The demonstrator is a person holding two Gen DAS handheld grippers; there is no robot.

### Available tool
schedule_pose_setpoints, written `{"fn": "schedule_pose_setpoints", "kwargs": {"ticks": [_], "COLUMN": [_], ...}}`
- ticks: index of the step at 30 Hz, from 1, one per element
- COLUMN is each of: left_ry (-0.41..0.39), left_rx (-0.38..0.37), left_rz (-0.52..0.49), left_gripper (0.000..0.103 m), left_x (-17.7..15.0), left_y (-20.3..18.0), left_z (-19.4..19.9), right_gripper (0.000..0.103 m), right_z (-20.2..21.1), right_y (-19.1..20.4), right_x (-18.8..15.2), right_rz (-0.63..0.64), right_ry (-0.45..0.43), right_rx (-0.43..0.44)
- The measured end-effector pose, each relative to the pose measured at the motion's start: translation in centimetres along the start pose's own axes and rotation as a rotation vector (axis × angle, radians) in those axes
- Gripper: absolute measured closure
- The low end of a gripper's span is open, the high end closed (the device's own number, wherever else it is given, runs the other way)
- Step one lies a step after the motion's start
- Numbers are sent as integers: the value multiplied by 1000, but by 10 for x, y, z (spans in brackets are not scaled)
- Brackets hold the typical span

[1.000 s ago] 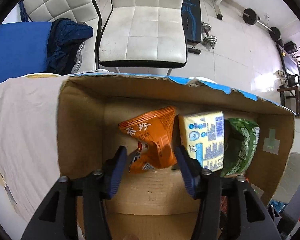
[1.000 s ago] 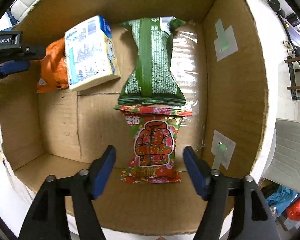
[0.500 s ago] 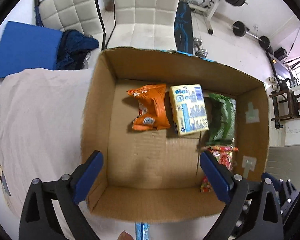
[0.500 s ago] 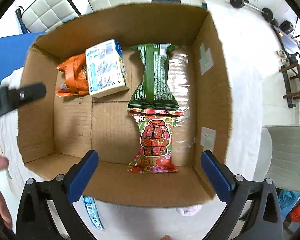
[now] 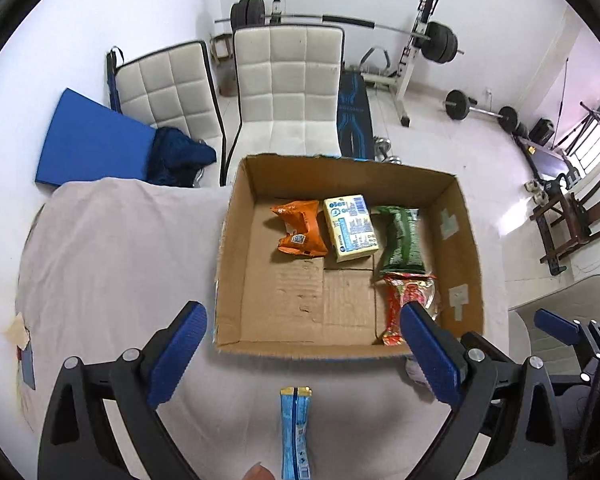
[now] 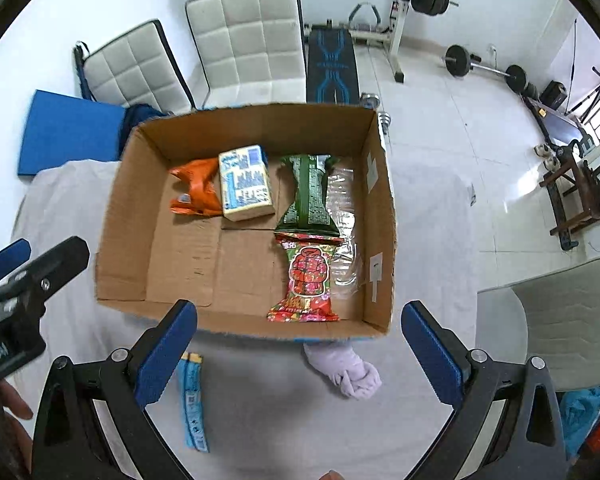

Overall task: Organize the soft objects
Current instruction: 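Grasp the blue stick snack with the left tool while the right tool grasps the lilac sock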

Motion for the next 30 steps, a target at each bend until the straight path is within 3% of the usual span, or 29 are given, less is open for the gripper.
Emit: {"fn": "schedule_pose_setpoints", "kwargs": {"ticks": [6,11,21,30], "left_ry": [-62,-32,248,437], "left_rx": [22,61,99,107], "left_rz": [-6,17,106,203], "left_gripper": [4,4,4,4], "left_x": [-10,-36,-137,-202], "left_y": [-3,6,32,50], "left_z": [28,16,-88,-155], "right_gripper": [0,0,0,0], "right_z": [38,29,-89,-163], "right_y": [-4,-21,-51,-23], "right_x": [-17,-33,-91,-101], "right_rz": [-12,-39,28,203], "right_ry": [-57,-38,175,227], "right_rx": [21,15,-40,-75]}}
Point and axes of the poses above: each gripper's, at about its wrist camera, not at the fingertips, and z roughly against the way its jaws point, y to its left, x to its top, the point moved 7 cm from there along -z, roughly the way its jaws point, and after that the axes turned 10 degrees about -x, right-handed, at the moved point
